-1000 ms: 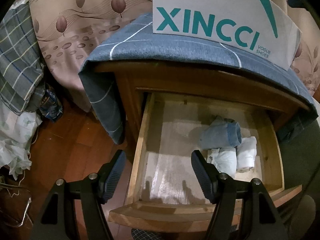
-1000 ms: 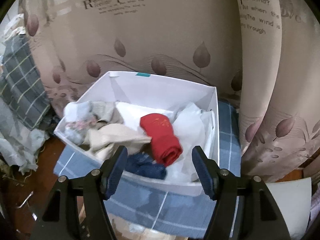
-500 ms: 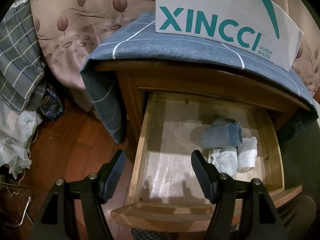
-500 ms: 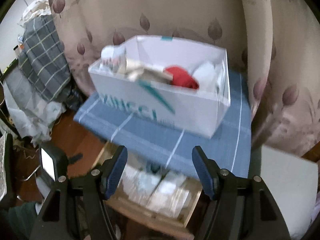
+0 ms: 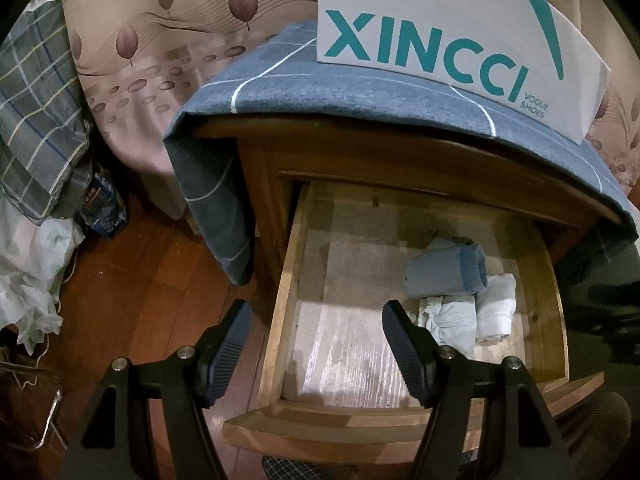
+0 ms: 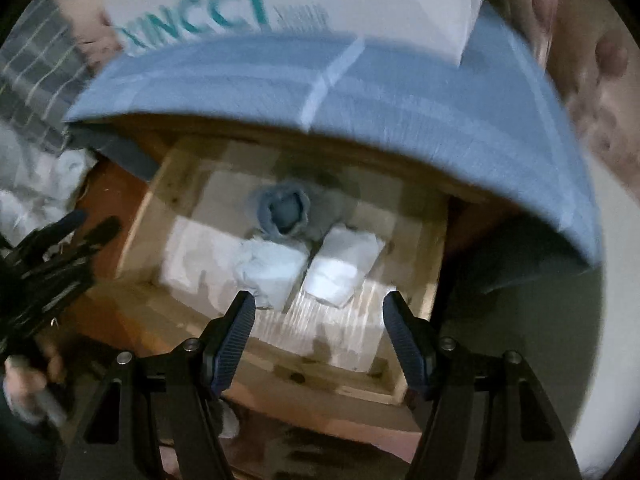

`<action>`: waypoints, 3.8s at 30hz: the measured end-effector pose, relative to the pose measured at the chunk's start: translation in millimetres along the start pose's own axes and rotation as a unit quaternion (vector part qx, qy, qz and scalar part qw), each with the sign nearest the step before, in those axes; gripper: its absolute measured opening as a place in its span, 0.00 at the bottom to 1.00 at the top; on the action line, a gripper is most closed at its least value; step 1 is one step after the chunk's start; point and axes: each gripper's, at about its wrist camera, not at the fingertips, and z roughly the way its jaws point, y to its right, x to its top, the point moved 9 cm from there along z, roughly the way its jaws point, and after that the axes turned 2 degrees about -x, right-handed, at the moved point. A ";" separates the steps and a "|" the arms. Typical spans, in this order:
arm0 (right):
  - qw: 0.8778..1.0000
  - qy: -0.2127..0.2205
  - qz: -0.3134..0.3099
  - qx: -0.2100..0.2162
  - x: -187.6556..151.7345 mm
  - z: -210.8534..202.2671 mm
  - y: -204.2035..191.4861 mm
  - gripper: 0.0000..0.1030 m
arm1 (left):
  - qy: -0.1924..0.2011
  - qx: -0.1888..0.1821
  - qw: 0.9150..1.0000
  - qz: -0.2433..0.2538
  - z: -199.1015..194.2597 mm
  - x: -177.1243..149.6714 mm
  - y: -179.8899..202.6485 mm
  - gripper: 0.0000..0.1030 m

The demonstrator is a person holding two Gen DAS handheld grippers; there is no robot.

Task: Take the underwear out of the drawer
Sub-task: 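Move the right gripper back into the drawer toward the white underwear, then grasp the white underwear with the right gripper and lift it, then lower the left gripper and grasp the light blue underwear while the right holds the white underwear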

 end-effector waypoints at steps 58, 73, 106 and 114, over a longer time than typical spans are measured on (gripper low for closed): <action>0.975 -0.155 -0.116 -0.113 2.2 156.6 -12.3 0.50 | -0.013 -0.048 0.998 -0.041 3.8 0.3 -4.1 0.68; 0.974 -0.162 -0.137 -0.085 -8.1 158.7 -11.2 0.54 | -0.035 -0.038 0.998 -0.026 12.2 -3.9 0.0 0.68; 0.998 -0.059 0.027 -0.004 -61.4 47.7 5.1 0.43 | -0.076 -0.022 0.996 0.049 26.1 -18.5 23.1 0.68; 0.999 -0.012 0.040 -0.014 -49.3 28.4 24.2 0.43 | -0.095 -0.028 0.991 0.092 30.9 -25.8 43.5 0.68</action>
